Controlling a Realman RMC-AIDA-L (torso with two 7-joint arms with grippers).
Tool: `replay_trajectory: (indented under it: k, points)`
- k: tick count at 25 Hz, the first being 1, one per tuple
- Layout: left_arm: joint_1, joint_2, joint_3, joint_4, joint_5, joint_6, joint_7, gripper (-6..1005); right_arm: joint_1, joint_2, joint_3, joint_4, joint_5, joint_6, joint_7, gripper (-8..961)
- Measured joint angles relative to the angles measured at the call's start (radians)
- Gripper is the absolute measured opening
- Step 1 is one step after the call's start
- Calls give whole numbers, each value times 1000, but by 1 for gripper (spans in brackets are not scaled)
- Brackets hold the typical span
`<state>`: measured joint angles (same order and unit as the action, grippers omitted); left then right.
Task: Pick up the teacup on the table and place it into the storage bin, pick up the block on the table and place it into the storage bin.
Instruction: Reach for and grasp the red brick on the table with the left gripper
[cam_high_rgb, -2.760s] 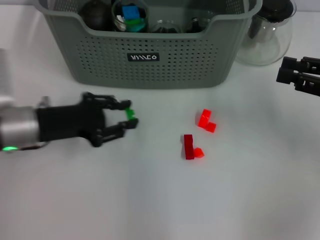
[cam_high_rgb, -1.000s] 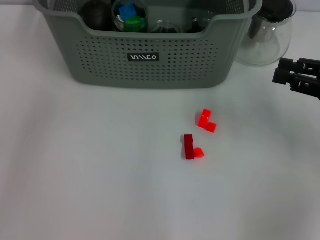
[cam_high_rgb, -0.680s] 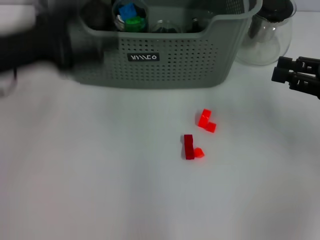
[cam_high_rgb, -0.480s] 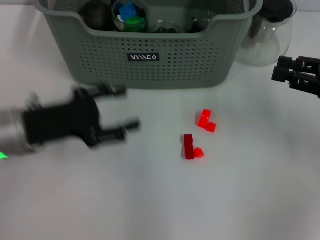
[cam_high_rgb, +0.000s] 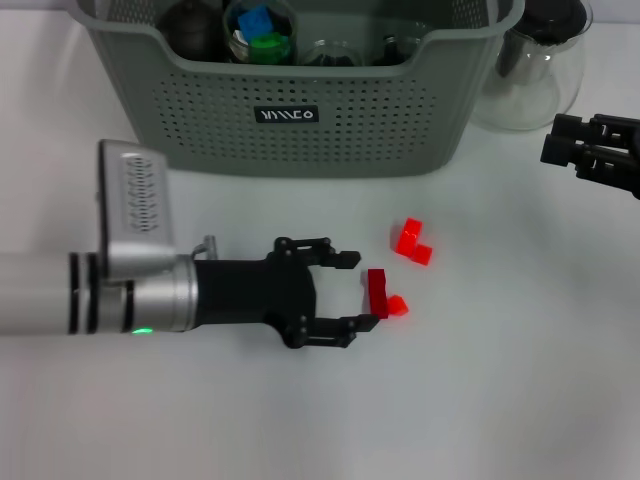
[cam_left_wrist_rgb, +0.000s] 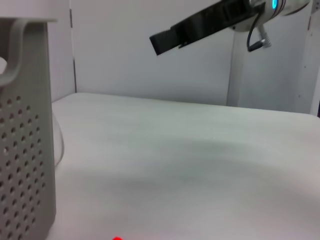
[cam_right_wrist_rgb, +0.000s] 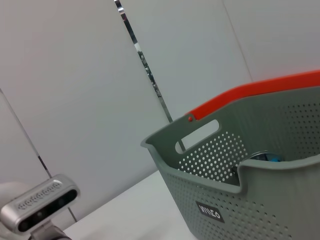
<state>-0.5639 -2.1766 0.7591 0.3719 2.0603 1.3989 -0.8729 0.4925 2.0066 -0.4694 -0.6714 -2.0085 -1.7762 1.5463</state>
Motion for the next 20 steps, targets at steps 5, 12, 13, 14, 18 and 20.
replay_trajectory:
  k: [5, 12, 13, 14, 18, 20]
  points:
    - [-53, -2, -2, -71, -2, -90, 16, 759, 0, 0, 0, 0, -1, -1, 1, 489]
    - [-87, -2, -6, -160, -38, -181, 142, 761, 6, 1, 0, -1, -1, 0, 9, 489]
    - [-91, -2, -4, -167, -40, -187, 145, 761, 7, 1, 0, -1, -1, 0, 11, 489]
    - [-97, -2, -2, -175, -42, -197, 147, 761, 7, 1, 0, -1, -1, 0, 13, 489]
    - [-114, -2, -1, -197, -41, -240, 148, 762, 10, 0, 0, -3, -1, 0, 21, 489]
    - [-123, -2, 0, -210, -41, -262, 149, 762, 10, 0, 0, -3, -1, 0, 21, 489]
